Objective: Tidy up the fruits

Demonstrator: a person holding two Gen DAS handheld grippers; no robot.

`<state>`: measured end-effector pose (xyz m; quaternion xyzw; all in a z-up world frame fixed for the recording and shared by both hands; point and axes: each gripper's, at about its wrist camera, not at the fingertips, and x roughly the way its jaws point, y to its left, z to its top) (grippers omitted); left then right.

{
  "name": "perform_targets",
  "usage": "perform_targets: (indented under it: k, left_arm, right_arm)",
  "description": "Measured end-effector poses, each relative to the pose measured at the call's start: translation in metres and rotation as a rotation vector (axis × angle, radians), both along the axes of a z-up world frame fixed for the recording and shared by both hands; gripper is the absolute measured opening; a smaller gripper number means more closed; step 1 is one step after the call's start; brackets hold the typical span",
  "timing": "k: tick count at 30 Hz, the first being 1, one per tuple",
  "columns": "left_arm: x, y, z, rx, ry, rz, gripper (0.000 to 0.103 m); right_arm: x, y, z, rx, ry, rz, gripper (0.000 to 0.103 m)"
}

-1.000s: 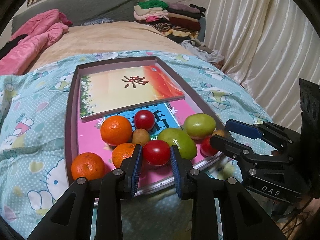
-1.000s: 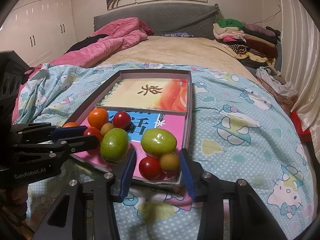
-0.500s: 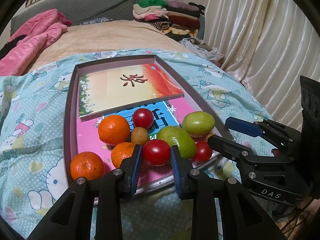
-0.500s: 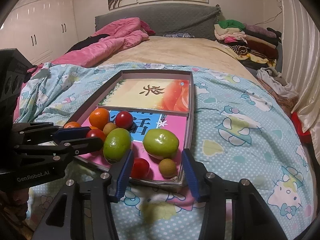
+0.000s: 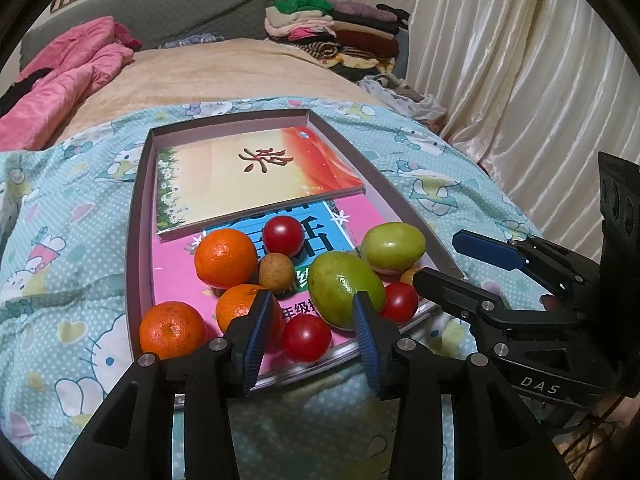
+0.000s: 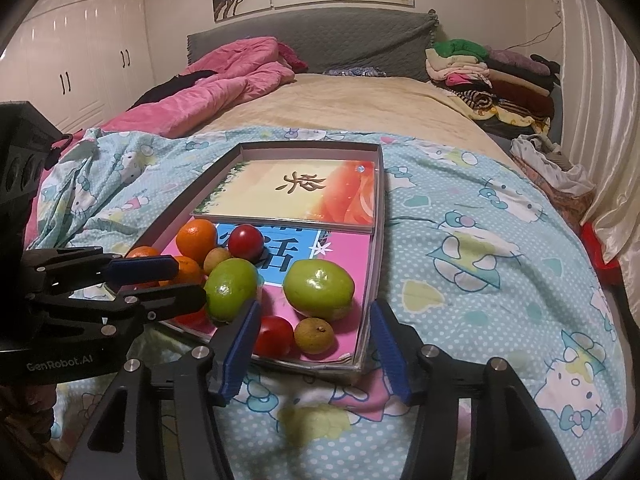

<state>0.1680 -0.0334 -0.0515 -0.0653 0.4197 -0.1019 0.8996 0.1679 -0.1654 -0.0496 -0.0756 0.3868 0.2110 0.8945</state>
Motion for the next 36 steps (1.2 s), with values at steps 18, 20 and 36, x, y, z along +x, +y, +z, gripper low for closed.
perform_targets:
  k: [18,20,36]
  left_arm:
    - [-0.008,0.014,0.013,-0.048,-0.017,0.060,0.063]
    - [-0.010,0.016,0.015,-0.054,-0.015,0.075,0.066]
    - [-0.032,0.029,0.029,0.009,0.046,0.206,0.071]
  right_arm:
    - [-0.005,-0.006,0.014,0.028,-0.062,-0.043,0.084]
    - [-0.006,-0.007,0.017,0.034,-0.076,-0.049,0.087]
    - [-0.025,-0.015,0.042,0.136,-0.086,-0.092,0.102]
